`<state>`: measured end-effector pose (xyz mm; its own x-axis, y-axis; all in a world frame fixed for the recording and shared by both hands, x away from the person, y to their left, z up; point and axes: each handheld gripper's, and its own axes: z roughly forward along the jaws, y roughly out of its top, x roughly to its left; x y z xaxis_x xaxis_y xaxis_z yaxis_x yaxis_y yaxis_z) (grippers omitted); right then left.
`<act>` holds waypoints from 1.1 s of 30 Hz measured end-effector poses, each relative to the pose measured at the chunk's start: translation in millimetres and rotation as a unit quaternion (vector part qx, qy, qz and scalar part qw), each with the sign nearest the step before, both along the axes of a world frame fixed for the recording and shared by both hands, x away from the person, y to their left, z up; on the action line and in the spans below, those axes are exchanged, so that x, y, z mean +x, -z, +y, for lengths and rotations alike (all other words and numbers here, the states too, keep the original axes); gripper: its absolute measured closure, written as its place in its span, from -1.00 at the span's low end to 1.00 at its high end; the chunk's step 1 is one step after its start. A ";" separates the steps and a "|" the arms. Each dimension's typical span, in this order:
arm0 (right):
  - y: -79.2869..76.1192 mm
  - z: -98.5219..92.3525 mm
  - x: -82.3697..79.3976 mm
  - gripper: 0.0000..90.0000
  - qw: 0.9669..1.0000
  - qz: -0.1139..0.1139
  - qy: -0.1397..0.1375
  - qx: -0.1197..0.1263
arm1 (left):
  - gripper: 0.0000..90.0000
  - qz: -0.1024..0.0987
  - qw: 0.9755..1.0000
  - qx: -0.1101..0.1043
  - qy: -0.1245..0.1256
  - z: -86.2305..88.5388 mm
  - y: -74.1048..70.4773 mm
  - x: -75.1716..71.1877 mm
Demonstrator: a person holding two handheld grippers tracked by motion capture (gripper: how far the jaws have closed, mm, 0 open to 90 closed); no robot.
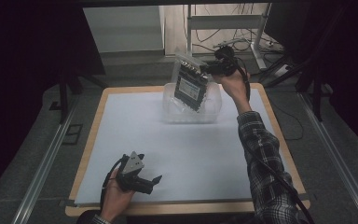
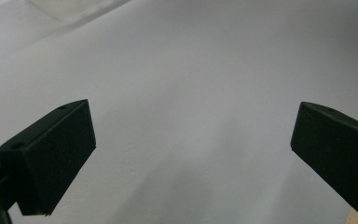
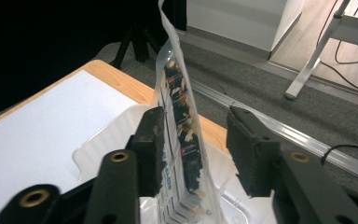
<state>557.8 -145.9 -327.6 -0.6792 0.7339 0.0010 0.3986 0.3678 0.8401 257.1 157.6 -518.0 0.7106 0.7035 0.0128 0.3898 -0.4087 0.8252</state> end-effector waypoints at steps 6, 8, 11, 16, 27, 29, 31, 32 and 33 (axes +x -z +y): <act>0.5 -0.6 -9.5 0.00 1.000 -0.004 -0.013 -0.005 | -0.99 0.008 1.000 -0.004 0.001 -1.0 -0.8 -0.5; 0.4 -1.1 -12.7 -0.07 1.000 -0.003 -0.016 -0.008 | -0.99 0.009 1.000 -0.005 0.000 -1.2 -1.0 -0.6; 0.9 -1.8 -15.9 -0.14 1.000 -0.003 -0.019 -0.009 | -0.99 0.008 1.000 -0.007 0.000 -0.9 -1.3 -0.8; 3.3 -6.6 -24.4 -0.31 1.000 -0.003 -0.013 -0.009 | -0.99 0.007 1.000 -0.006 -0.001 -1.2 -1.2 -1.2; 15.8 -12.6 -40.6 -0.55 0.999 -0.008 -0.035 -0.009 | -0.99 0.010 1.000 -0.008 0.002 -1.4 -1.1 -1.4; 17.2 -14.3 -43.4 -0.59 0.999 -0.012 -0.038 -0.010 | -0.99 0.010 1.000 -0.007 0.003 -1.8 -0.7 -1.4; 17.5 -15.3 -45.1 -0.60 0.999 -0.015 -0.036 -0.012 | -0.99 0.011 1.000 -0.006 0.003 -2.0 -0.4 -1.4; 18.2 -17.9 -47.5 -0.62 0.999 -0.017 -0.035 -0.016 | -0.99 0.011 1.000 -0.006 0.004 -2.2 -0.3 -1.4; 18.2 -17.9 -47.5 -0.62 0.999 -0.017 -0.035 -0.016 | -0.99 0.011 1.000 -0.005 0.004 -2.3 -0.2 -1.4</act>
<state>510.3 -163.8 -345.9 -0.7275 0.6846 -0.0451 0.3436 0.4204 0.8398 255.7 155.3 -517.8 0.7159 0.6981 -0.0094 0.4042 -0.4035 0.8209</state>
